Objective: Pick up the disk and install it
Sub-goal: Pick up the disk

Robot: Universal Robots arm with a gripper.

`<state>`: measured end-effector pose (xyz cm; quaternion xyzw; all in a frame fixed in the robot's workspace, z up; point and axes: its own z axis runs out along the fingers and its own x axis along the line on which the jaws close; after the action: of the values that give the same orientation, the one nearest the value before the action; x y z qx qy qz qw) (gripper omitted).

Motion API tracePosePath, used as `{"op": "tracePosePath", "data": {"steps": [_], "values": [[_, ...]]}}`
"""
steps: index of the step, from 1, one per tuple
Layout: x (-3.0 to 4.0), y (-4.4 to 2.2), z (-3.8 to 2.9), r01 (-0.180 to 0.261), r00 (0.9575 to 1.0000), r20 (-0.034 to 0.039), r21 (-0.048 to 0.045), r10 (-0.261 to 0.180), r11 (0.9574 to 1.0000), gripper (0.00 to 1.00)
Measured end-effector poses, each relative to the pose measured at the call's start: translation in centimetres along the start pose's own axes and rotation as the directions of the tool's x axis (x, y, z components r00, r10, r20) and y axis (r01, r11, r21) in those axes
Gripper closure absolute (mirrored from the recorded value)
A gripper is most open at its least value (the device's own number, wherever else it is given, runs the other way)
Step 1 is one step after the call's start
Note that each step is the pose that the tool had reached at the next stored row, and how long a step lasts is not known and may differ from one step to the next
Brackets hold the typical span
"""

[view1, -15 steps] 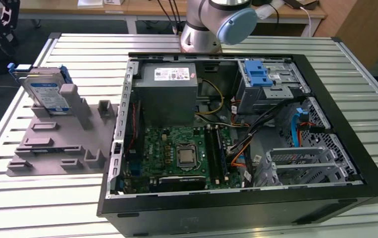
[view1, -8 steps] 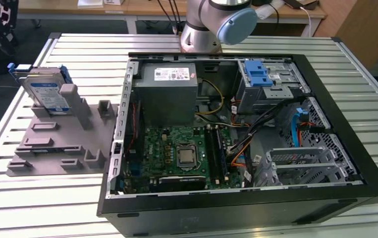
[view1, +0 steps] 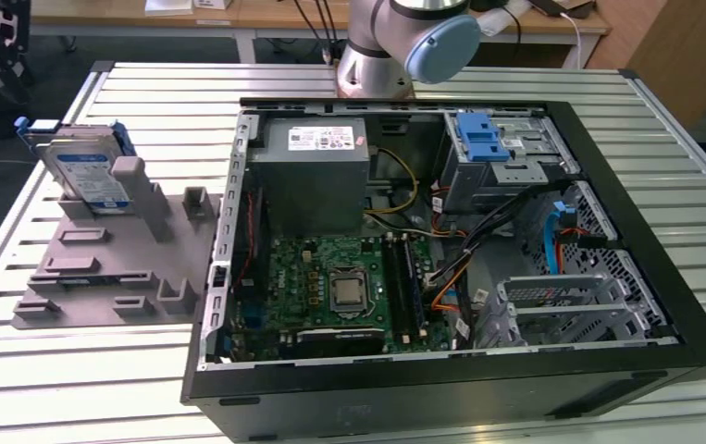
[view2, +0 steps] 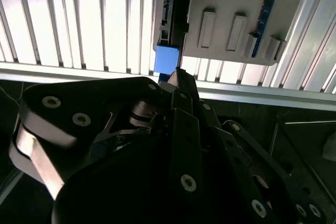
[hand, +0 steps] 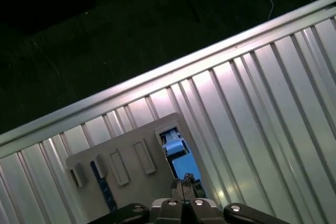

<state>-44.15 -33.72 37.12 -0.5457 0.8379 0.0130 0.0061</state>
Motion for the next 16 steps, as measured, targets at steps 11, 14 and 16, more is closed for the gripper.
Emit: {"op": "tracePosePath", "data": {"steps": [11,14,16], "values": [[0.01,0.00,0.21,0.199,0.9800,-0.0025,-0.0052,-0.199,0.9799,0.89],[0.01,0.00,0.25,0.235,0.9721,-0.0029,-0.0063,-0.235,0.9721,0.89],[0.01,0.00,0.25,0.236,0.9717,-0.0029,-0.0063,-0.236,0.9716,0.89]]}}
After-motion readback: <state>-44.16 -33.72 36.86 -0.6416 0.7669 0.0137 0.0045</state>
